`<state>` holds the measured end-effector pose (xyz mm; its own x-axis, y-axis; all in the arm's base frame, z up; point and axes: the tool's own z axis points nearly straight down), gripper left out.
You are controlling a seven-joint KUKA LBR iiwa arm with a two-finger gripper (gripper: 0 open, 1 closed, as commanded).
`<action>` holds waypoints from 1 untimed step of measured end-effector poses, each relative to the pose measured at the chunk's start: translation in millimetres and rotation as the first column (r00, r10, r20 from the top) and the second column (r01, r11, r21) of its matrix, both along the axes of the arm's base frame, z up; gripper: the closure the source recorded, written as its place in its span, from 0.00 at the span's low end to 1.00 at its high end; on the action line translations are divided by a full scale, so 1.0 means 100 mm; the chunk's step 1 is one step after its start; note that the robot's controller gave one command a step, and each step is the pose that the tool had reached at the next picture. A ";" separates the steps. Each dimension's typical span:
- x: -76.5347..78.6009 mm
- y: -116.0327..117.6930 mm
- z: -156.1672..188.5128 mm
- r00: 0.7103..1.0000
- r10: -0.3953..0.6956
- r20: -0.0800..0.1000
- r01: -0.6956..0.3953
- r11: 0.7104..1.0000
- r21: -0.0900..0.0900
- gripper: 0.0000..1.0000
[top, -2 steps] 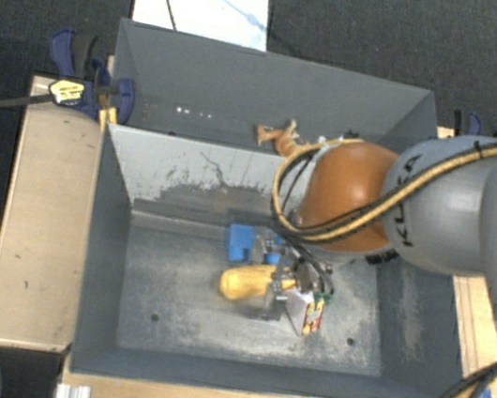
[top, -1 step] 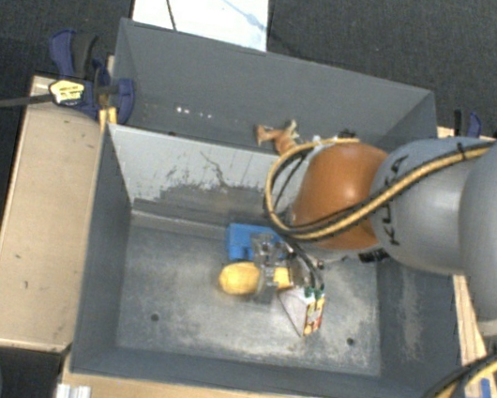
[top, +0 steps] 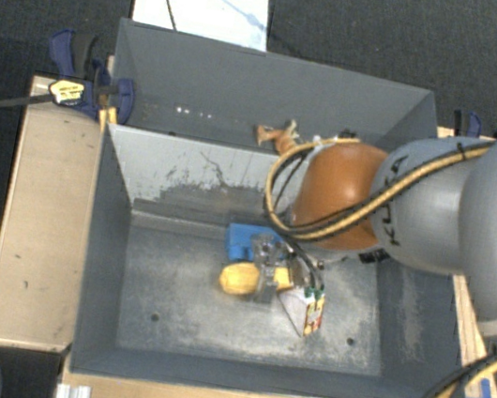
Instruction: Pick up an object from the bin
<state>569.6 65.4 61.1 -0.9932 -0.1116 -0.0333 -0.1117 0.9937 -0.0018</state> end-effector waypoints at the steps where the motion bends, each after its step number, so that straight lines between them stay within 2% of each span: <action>1: 0.01 0.00 0.03 1.000 -0.003 -0.006 0.003 1.000 -0.001 1.00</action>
Offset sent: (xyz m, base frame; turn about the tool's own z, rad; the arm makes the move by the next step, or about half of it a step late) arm 0.0001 0.0002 0.0190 0.0000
